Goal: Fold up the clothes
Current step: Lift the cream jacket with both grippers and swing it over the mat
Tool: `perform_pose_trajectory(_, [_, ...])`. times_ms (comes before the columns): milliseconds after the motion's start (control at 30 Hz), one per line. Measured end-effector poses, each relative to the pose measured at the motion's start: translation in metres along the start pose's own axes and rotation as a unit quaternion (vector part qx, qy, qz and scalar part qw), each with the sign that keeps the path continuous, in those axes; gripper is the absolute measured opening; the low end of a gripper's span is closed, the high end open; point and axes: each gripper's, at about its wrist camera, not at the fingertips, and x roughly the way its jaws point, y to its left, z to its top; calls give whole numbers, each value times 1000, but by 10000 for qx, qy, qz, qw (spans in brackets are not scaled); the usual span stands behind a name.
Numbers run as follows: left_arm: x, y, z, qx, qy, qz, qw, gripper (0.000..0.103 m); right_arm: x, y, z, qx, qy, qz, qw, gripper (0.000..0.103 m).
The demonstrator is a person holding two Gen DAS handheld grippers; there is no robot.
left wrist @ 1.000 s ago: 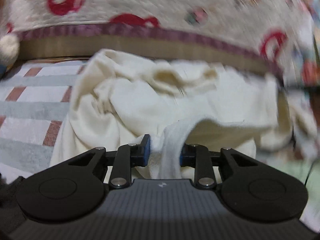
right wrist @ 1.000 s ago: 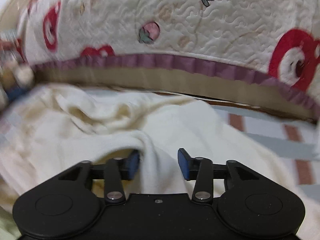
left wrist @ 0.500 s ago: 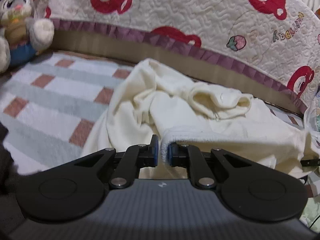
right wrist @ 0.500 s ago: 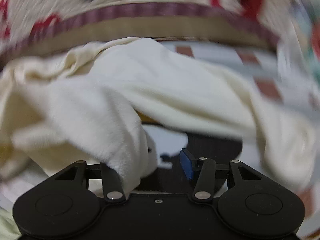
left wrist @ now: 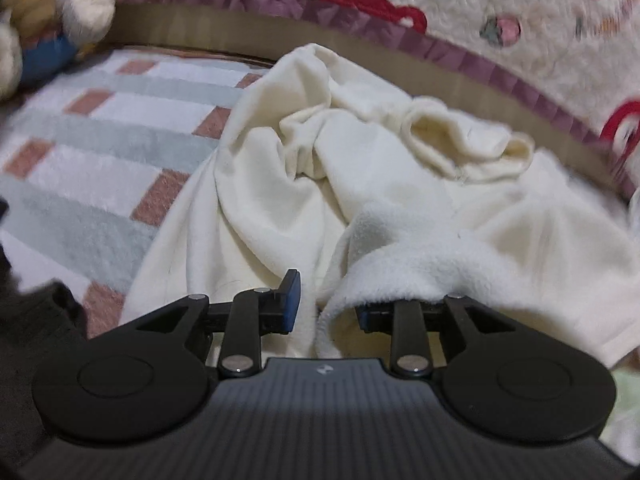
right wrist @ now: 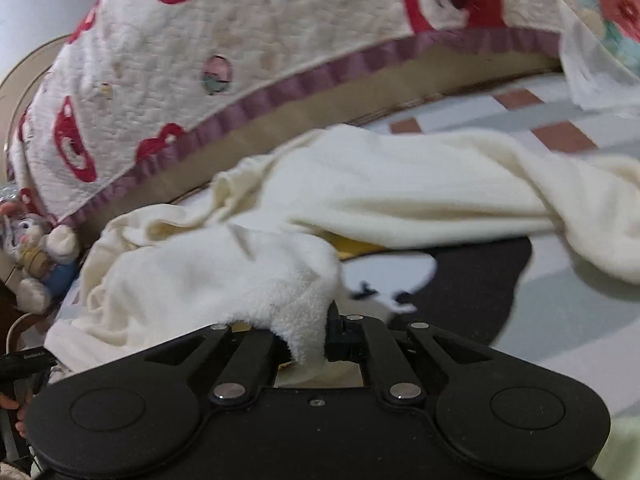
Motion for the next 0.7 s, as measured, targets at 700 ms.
perform_pose_trajectory(700, [-234,15,52,-165,-1893,228,9815,4,-177,78,94,-1381,-1982,1117,9639,5])
